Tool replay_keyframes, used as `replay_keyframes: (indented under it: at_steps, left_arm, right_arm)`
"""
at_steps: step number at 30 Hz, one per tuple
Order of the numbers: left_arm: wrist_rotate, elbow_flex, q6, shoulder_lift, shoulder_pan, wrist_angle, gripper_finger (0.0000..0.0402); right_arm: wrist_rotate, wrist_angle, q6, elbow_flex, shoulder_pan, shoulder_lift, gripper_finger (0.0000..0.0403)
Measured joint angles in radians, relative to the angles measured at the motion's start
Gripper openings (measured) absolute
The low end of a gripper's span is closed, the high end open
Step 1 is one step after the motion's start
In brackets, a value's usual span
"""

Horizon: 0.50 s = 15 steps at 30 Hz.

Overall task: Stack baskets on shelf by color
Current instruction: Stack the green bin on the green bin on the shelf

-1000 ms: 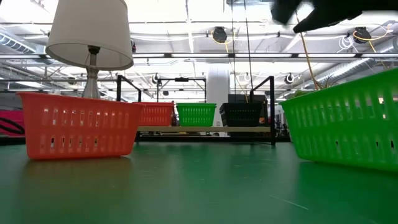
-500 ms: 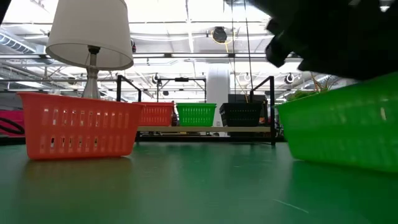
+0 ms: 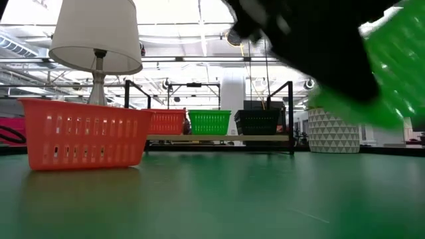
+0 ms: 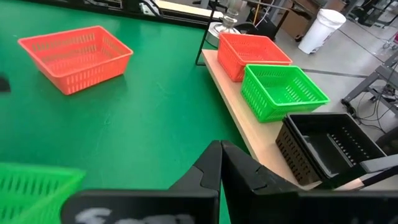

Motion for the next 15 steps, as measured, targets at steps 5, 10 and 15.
replay_keyframes:
  at_steps: [5, 10, 15]
  left_arm:
    - [-0.089, 0.000, 0.028, -0.090, 0.010, -0.126, 0.0006]
    - [-0.150, 0.000, 0.039, -0.184, 0.036, -0.267, 0.0009]
    - [-0.162, 0.001, 0.026, -0.270, 0.083, -0.396, 0.0008]
  right_arm:
    - [-0.004, -0.011, 0.001, 0.000, 0.000, 0.000, 0.0000]
    - [-0.027, -0.036, 0.015, 0.000, 0.000, 0.000, 0.0000]
    - [-0.028, -0.051, 0.023, 0.000, 0.000, 0.000, 0.0000]
